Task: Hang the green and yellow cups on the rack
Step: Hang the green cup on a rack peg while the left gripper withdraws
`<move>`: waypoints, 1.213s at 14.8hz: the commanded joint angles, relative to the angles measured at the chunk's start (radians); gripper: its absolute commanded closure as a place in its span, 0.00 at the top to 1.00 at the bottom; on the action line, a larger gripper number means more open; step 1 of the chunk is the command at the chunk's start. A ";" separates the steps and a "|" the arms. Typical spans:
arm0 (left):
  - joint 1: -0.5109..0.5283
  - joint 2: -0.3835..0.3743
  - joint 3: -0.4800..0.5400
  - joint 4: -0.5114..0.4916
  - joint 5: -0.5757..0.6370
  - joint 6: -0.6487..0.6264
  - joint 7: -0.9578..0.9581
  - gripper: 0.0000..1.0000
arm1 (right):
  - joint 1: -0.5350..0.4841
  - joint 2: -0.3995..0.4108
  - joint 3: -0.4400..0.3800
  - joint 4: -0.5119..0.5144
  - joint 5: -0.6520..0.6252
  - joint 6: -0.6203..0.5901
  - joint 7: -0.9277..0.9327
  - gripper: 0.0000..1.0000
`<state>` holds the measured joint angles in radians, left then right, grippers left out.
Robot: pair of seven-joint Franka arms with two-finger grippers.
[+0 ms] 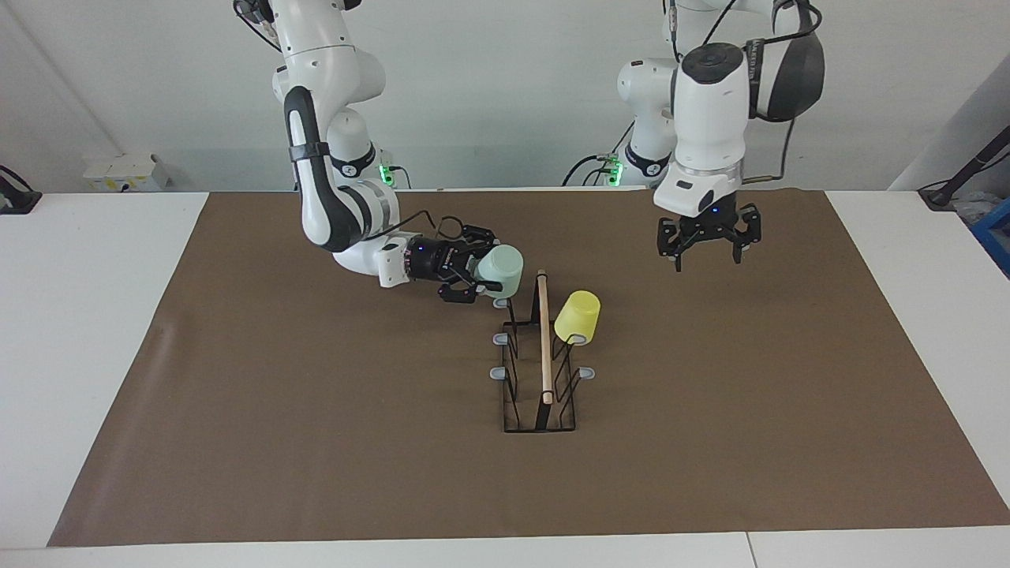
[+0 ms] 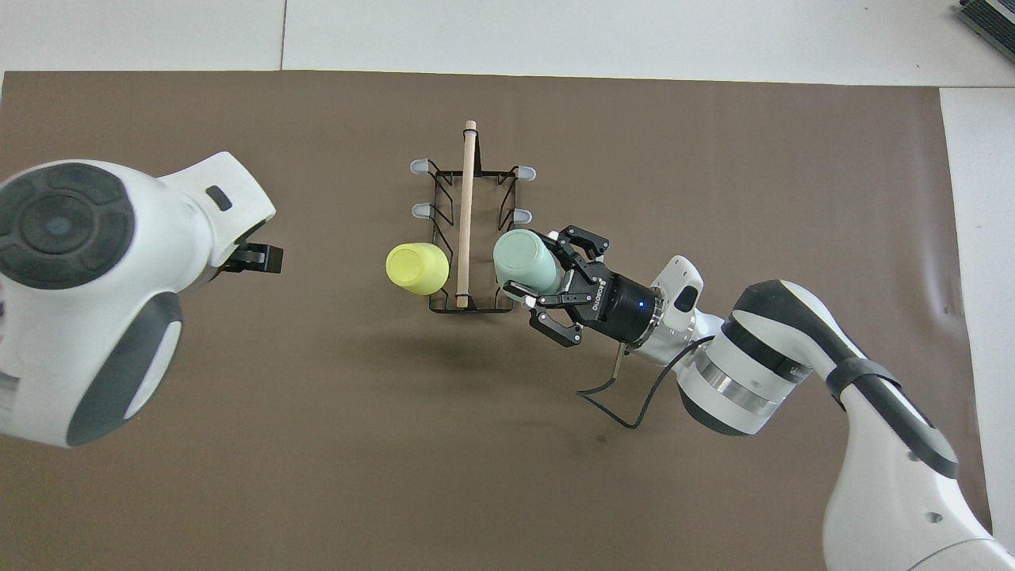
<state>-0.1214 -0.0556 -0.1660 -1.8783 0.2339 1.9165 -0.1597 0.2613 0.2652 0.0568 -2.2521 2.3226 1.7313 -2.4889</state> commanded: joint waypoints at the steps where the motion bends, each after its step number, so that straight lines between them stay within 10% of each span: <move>1: -0.001 -0.044 0.097 0.001 -0.152 -0.031 0.201 1.00 | 0.007 0.031 0.006 0.032 0.021 0.031 -0.039 0.00; 9: 0.083 0.077 0.142 0.344 -0.266 -0.350 0.353 1.00 | 0.019 0.057 0.006 0.083 0.035 0.106 -0.082 0.00; 18: 0.077 0.025 0.201 0.284 -0.249 -0.358 0.365 1.00 | 0.022 0.065 0.006 0.080 0.031 0.166 -0.123 0.00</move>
<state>-0.0194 -0.0073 -0.0041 -1.5659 -0.0169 1.5466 0.1856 0.2807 0.3123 0.0577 -2.1862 2.3262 1.8637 -2.5678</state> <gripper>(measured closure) 0.000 0.308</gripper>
